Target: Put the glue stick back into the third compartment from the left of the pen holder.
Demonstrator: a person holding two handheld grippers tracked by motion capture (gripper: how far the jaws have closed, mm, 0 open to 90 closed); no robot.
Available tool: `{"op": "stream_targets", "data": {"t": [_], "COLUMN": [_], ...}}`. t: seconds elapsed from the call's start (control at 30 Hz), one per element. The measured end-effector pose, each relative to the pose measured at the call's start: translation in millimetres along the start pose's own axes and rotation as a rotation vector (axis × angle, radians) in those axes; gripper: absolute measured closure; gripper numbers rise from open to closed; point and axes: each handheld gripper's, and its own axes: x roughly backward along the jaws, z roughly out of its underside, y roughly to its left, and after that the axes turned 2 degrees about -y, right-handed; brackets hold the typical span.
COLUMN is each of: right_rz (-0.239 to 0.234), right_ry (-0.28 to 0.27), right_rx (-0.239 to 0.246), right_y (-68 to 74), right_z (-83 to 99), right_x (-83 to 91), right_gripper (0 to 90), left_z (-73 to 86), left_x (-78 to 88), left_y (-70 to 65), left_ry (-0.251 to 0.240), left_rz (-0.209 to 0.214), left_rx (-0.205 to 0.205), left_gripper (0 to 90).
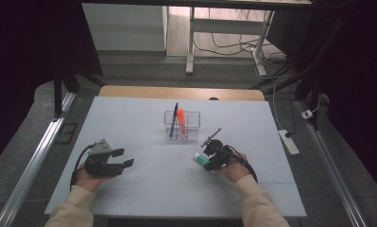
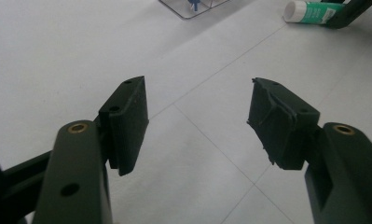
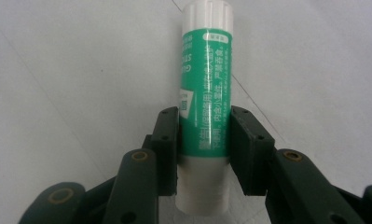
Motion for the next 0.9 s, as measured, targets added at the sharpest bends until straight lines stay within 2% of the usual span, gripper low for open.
{"op": "stream_targets", "data": {"t": [0.13, 0.43, 0.63, 0.9], "right_rz": [0.0, -0.062, -0.115, -0.18], "right_ry": [-0.01, -0.072, -0.094, -0.099], "right_rx": [0.002, 0.047, 0.061, 0.112], "right_y": [-0.2, 3.1, 6.6, 17.1], "right_z": [0.5, 0.1, -2.6, -9.3], "right_x": [1.0, 11.9, 14.1, 12.0], "right_gripper": [64.9, 65.0, 65.0, 65.0], "left_z": [-0.2, -2.3, -8.1, -20.0], "left_x": [-0.2, -3.0, -6.2, -18.5], "left_y": [-0.6, -8.1, -18.6, -41.1], "left_ry": [0.001, 0.011, 0.019, 0.043], "left_rz": [0.0, -0.005, -0.001, 0.04], "left_rx": [-0.005, -0.047, -0.097, -0.194], "left_gripper": [37.4, 37.5, 37.4, 36.8]}}
